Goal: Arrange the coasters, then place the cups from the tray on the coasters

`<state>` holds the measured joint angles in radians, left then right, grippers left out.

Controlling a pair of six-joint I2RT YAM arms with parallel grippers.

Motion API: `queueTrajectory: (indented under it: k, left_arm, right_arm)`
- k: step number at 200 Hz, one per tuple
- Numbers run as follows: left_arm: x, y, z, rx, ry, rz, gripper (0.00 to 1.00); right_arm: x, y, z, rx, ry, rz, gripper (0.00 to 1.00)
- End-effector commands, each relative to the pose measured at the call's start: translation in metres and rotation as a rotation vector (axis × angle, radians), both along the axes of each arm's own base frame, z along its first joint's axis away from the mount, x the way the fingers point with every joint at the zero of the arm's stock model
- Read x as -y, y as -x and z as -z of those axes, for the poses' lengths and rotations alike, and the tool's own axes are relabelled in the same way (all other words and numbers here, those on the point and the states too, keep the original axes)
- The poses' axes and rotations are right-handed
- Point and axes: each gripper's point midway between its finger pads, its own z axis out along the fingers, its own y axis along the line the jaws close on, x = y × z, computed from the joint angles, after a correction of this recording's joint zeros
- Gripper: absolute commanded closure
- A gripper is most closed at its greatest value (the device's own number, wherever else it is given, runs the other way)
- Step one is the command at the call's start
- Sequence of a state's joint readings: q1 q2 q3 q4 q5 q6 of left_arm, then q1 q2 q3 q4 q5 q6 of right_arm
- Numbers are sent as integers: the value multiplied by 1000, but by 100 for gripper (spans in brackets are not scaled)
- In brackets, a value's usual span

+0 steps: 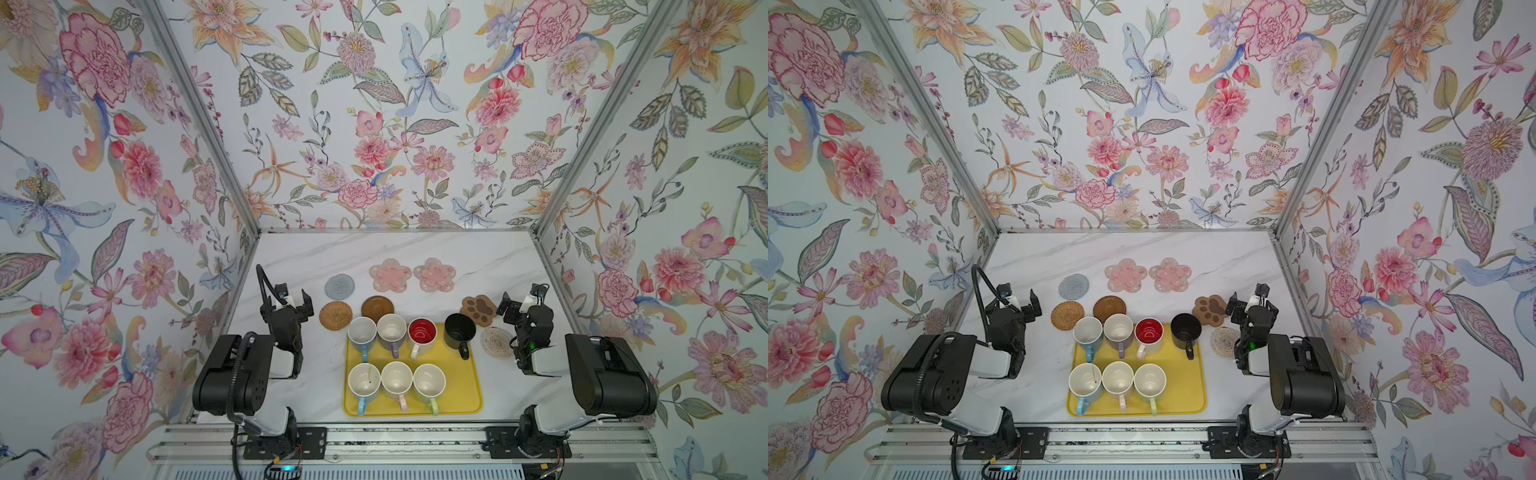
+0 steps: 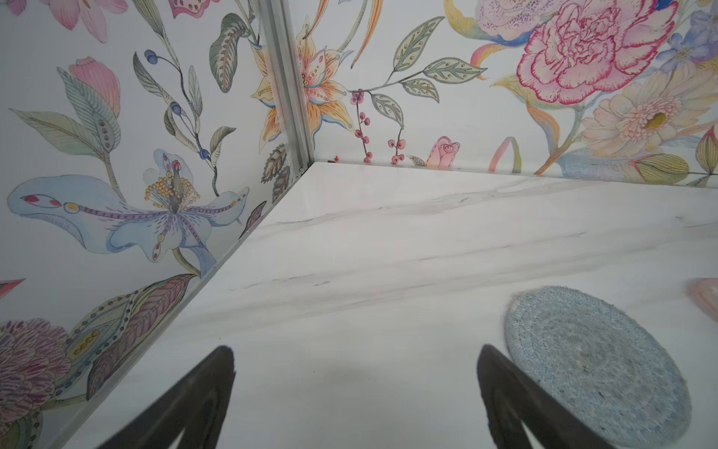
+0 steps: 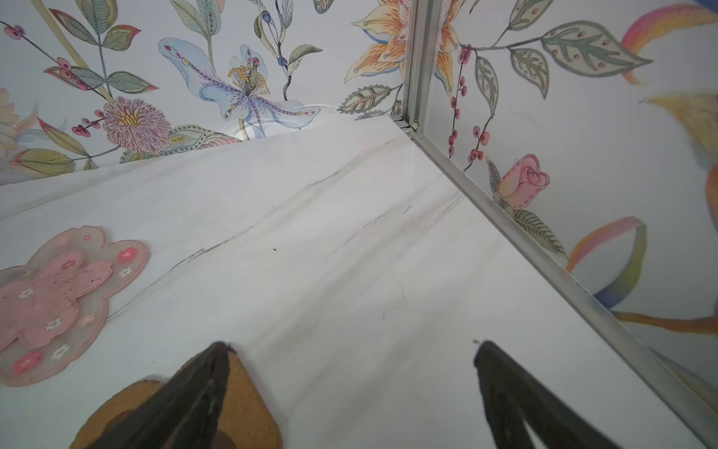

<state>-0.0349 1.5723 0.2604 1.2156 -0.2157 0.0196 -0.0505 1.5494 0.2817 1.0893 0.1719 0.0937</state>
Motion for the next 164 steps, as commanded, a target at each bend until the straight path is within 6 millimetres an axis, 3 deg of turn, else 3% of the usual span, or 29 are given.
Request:
queueTrajectory:
  k: [1,164]
  left_arm:
    - [5,-5,-5,12,-13,21,1]
    - [4,-6,-4,10,-5,19,1]
  right_arm:
    - [4,-5,-8,25,-7,16,1]
    - [4,-5,-8,25,-8,16,1]
